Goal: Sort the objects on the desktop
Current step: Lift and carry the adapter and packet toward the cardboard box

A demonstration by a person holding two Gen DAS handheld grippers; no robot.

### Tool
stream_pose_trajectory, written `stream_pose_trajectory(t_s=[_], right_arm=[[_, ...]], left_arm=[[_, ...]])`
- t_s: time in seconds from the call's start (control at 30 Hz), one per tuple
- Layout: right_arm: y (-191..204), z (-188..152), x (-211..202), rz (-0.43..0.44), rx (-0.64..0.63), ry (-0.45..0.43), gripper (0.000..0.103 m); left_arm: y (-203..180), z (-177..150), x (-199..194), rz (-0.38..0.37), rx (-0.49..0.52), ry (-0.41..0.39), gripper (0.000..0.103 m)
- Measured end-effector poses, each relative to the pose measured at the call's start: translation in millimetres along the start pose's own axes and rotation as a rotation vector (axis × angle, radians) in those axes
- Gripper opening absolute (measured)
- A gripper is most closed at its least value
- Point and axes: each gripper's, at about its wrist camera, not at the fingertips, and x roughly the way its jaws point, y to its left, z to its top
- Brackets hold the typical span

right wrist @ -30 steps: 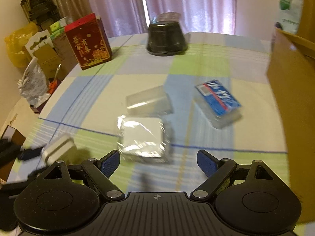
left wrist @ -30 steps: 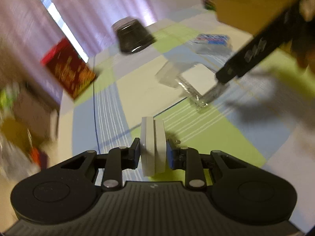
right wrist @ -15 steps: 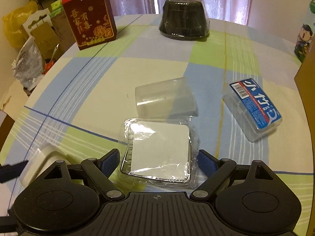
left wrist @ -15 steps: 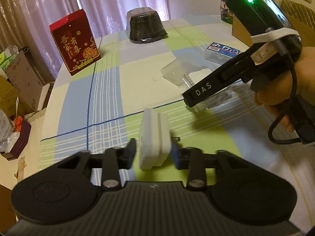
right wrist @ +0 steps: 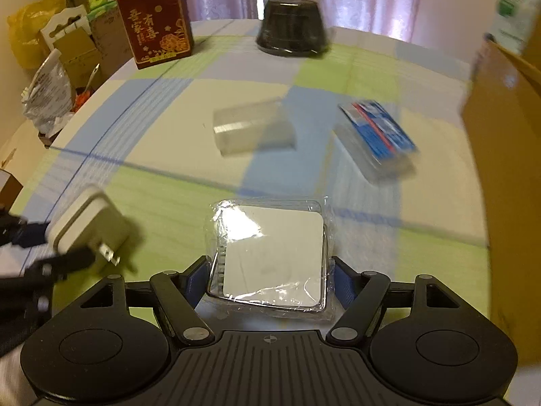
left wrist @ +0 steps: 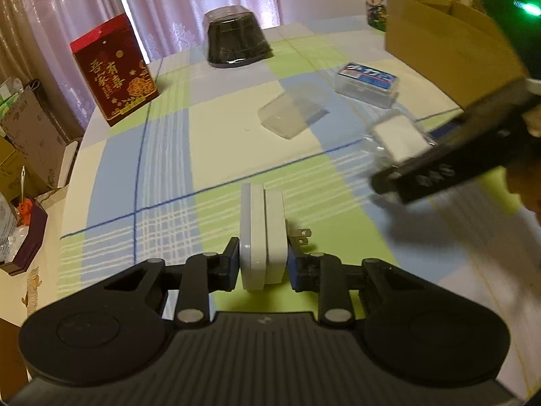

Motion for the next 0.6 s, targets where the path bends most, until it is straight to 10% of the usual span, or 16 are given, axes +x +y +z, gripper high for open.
stream_pose_trajectory(t_s=[0.6], right_arm=[[-46,-131,-103,-0.079,0.138,0.043,0.072]], left_arm=[[-106,-45,-60,-0.081,0.032,0.007,0.026]])
